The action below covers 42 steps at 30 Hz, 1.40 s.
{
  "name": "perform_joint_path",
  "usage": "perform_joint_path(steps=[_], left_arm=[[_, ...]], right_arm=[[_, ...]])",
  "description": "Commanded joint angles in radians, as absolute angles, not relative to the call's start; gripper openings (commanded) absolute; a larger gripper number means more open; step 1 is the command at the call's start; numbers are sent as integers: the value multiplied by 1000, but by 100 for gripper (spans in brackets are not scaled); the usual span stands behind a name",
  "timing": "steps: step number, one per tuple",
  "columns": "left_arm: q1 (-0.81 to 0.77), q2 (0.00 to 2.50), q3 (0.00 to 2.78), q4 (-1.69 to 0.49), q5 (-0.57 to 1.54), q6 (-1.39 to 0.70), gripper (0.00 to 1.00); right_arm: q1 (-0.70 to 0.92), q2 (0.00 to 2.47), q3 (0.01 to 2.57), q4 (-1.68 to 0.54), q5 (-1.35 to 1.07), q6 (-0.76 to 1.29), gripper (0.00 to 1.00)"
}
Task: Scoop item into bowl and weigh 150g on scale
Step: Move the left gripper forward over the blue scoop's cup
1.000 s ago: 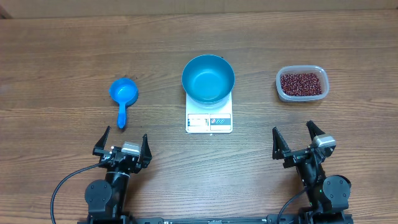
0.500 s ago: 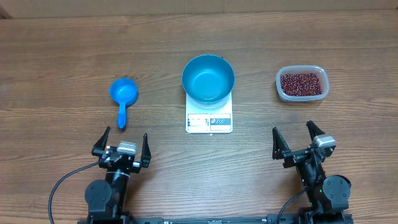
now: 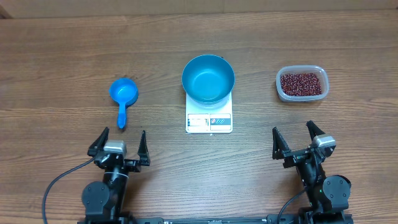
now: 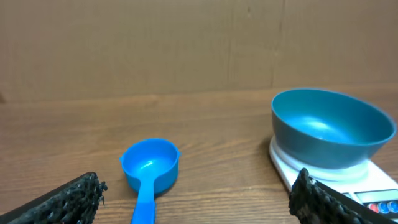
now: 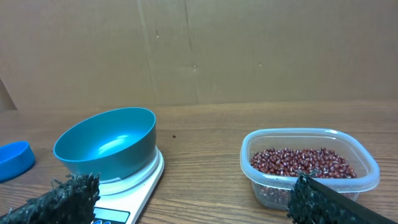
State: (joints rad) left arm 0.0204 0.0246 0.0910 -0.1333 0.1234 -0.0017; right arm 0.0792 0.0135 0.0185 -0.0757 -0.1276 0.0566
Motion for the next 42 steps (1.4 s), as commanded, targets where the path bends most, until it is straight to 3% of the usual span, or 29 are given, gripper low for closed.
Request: perform_joint_path(steps=[1,12,26,36,42], left_arm=[[26,75,205,-155,131,-30,100],[26,484,597,-356,198,-30,100],[26,1228,1318,-965,242,21,99],[27,1462,1377,-908,250,20,99],[28,1553,1377,-862,106,-35,100]], right_arm=[[83,3,8,-72,-132,63,100],[83,3,8,-72,-131,63,100],[83,3,8,-72,-131,63,100],[83,3,8,-72,-131,63,100],[83,3,8,-72,-131,63,100]])
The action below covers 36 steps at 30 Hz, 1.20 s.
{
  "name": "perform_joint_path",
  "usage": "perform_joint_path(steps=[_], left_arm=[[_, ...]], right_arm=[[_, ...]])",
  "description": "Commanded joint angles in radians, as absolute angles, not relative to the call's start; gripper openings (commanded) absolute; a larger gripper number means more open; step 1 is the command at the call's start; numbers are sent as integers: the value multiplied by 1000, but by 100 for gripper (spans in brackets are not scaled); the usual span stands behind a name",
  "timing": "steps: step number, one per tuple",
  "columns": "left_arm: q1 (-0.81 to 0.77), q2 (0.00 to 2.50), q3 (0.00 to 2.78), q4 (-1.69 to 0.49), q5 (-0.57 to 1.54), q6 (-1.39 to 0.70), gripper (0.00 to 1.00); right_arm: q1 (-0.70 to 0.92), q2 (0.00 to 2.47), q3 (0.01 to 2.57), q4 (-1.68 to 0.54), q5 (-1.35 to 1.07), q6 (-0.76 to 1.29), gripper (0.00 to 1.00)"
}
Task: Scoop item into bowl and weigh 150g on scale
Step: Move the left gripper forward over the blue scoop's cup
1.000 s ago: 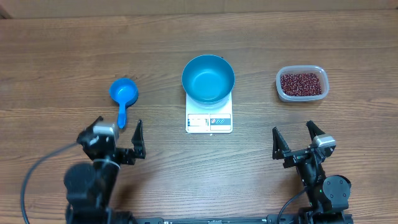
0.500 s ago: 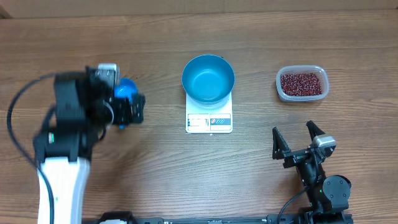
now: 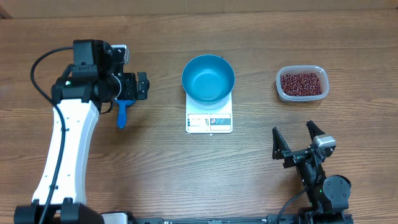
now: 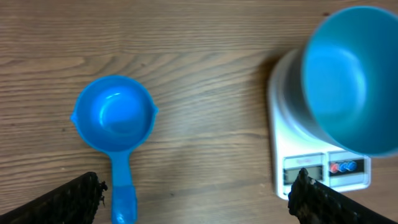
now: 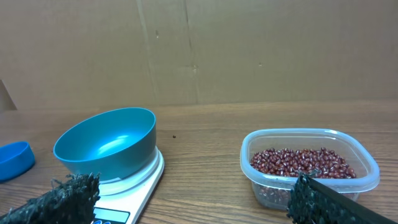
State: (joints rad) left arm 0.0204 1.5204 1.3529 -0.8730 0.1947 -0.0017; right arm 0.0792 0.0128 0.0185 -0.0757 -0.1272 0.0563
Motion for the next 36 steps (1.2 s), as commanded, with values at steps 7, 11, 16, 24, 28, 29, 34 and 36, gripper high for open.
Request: perform_joint_path(steps=[7,11,16,24,28,29,34,36], left_arm=[[79,1635,1377,-860,51,-61,100],[120,1658,1377,-855,52,-60,99],[170,1679,1377,-836,46,-72,100],[213,1729,1377,-802,17,-139,87],[213,1763,1377,-783,13,-138,84],[213,1773,1377,-773,13,-139,84],[210,1825,1377,-719,13,-145,77],[209,1848,1377,-704,2,-158,72]], right_arm=[[83,3,8,-72,-131,63,100],[83,3,8,-72,-131,63,100],[83,3,8,-72,-131,63,100],[83,3,8,-72,-131,63,100],[83,3,8,-72,-131,63,100],[83,3,8,-72,-131,63,100],[83,3,8,-72,-131,63,100],[83,3,8,-72,-131,63,100]])
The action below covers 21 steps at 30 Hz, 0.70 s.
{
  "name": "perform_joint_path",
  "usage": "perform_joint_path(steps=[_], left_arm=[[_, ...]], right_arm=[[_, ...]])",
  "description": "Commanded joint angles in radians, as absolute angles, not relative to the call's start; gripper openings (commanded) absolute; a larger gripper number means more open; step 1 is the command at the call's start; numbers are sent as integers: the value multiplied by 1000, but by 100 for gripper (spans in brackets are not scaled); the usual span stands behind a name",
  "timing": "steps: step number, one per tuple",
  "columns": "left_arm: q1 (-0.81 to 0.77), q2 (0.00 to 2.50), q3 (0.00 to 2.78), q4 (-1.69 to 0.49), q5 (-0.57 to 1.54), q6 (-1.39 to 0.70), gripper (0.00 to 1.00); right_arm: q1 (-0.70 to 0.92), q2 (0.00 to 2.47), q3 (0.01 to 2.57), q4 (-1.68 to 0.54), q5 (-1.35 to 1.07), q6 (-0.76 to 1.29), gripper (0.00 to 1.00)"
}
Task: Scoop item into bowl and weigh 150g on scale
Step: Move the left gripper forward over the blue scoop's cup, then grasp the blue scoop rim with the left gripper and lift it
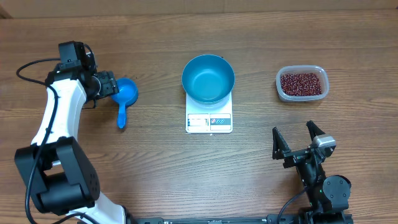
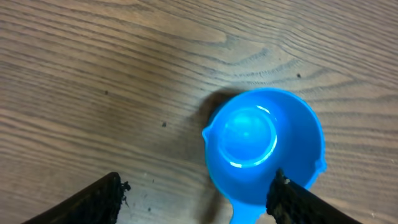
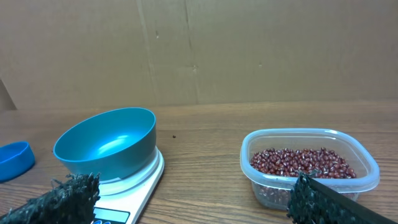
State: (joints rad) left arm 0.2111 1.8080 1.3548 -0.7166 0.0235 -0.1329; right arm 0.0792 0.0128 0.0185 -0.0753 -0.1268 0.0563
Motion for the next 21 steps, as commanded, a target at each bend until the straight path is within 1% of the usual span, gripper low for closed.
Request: perform_joint_path(steps=[1,12,21], left_arm=[[209,1860,1377,-699,-2,-173,72],[206,1983,1377,-616,4,-180,55],[183,2042,1377,-551,52,-156,48]], right_arm=[[83,3,8,-72,-132,63,100],[83,3,8,-72,-131,63,100],[83,3,8,-72,-131,63,100]])
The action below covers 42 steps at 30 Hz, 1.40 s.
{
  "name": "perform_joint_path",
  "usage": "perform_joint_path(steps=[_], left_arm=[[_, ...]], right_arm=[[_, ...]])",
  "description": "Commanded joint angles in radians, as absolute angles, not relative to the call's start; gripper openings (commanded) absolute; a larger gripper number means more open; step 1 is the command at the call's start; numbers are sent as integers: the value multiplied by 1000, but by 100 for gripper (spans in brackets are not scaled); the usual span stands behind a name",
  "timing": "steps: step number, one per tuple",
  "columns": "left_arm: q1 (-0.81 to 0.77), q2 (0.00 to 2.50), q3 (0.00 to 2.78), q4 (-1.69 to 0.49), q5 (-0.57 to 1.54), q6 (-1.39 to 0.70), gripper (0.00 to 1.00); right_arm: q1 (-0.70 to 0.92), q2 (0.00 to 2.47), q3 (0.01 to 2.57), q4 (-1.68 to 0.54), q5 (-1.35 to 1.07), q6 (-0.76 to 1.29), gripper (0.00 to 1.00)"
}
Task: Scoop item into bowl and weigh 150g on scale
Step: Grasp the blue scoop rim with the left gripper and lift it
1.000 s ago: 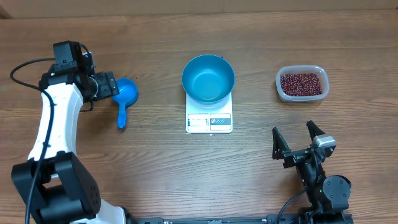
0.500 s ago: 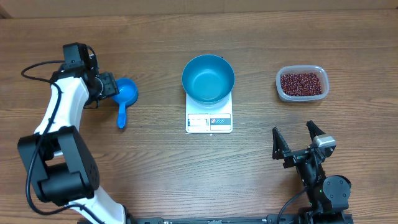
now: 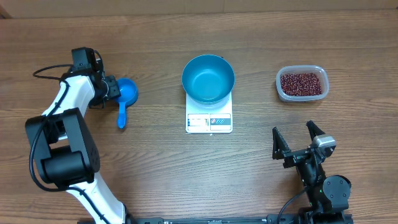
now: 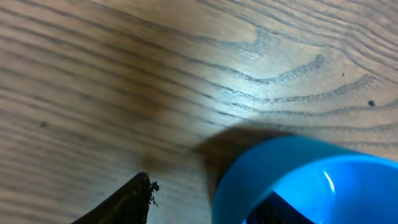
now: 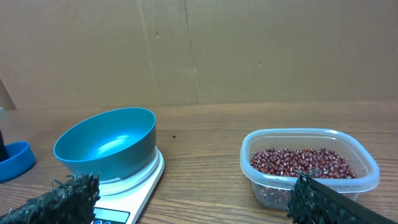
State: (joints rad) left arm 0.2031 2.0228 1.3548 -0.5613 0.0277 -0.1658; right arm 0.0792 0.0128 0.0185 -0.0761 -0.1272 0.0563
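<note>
The blue scoop (image 3: 126, 92) lies on the table left of the scale, its handle (image 3: 121, 116) pointing toward me. My left gripper (image 3: 109, 89) is low at the cup's left rim and open. In the left wrist view the cup (image 4: 311, 180) fills the lower right; one finger (image 4: 127, 202) is outside its wall and the other seems to reach inside. An empty blue bowl (image 3: 208, 78) sits on the white scale (image 3: 209, 120). A clear container of red beans (image 3: 301, 83) stands at the right. My right gripper (image 3: 297, 144) rests open near the front edge.
The right wrist view shows the bowl (image 5: 106, 148) on the scale (image 5: 137, 183), the bean container (image 5: 309, 163) to its right and a cardboard wall (image 5: 249, 50) behind the table. The left arm (image 3: 59, 124) stretches along the table's left side.
My left gripper has come down and closer to the scoop's cup, so the cup's left rim now lies between its open fingers. The right arm has not moved.
Both grippers first rested open at the front edge. Then my left gripper was above the scoop, looking down on it and the scale. Later it hung at the cup's left side, and now it is low with the cup's rim between its fingers.
</note>
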Motion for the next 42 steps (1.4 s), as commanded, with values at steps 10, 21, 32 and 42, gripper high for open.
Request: perform_joint_path(steps=[10,21,32,42], left_arm=[[167,2042,1377,-534,50,-154,4],[168,1979,1434,-633,41,-295,4],[160,1702,1458,-821,69,-733,4],[-43,1662,1457,-1013,128,-1071,4]], right_arm=[[83,3,8,-72,-131,63,100],[83,3,8,-72,-131,63,100],[83,3,8,-72,-131,63,100],[83,3,8,-72,-131,63,100]])
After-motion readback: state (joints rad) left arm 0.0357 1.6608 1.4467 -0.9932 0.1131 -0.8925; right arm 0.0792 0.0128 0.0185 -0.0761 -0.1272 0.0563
